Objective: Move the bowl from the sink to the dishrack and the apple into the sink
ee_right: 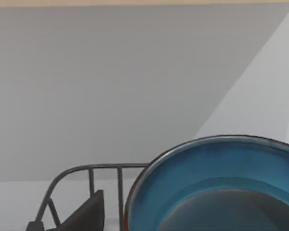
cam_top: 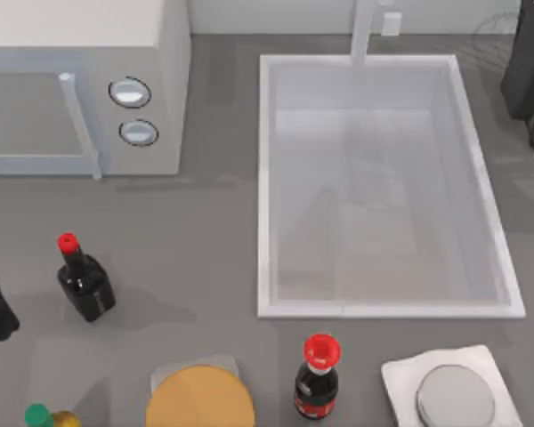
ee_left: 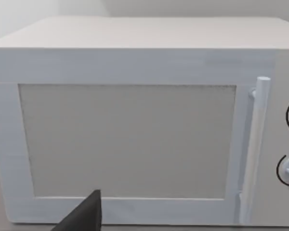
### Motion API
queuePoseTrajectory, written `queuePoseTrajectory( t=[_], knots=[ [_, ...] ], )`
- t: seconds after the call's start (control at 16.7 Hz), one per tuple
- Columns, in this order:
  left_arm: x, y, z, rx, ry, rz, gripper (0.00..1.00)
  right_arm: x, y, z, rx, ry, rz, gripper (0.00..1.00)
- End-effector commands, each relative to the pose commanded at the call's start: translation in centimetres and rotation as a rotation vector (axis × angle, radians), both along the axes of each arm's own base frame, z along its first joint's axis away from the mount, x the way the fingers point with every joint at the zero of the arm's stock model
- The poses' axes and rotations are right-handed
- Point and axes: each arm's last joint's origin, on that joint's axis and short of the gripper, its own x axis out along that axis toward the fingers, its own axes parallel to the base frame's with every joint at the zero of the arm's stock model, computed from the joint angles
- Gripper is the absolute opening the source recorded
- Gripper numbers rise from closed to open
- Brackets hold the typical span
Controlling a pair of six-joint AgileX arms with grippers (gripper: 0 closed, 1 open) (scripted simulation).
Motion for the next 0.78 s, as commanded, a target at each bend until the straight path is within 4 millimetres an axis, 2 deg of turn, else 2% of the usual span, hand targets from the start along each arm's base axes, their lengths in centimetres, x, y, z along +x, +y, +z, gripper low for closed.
queuePoseTrajectory(
  t=[0.36, 0.78],
  knots=[
    [0.0, 0.0, 0.0, 0.0, 0.0, 0.0, 1.0, -7.0, 3.6, 3.2, -0.03, -0.035, 0.019, 1.0],
    [0.0, 0.0, 0.0, 0.0, 0.0, 0.0, 1.0, -14.0, 5.9, 2.5, -0.015, -0.032, 0.003, 1.0]
  ],
)
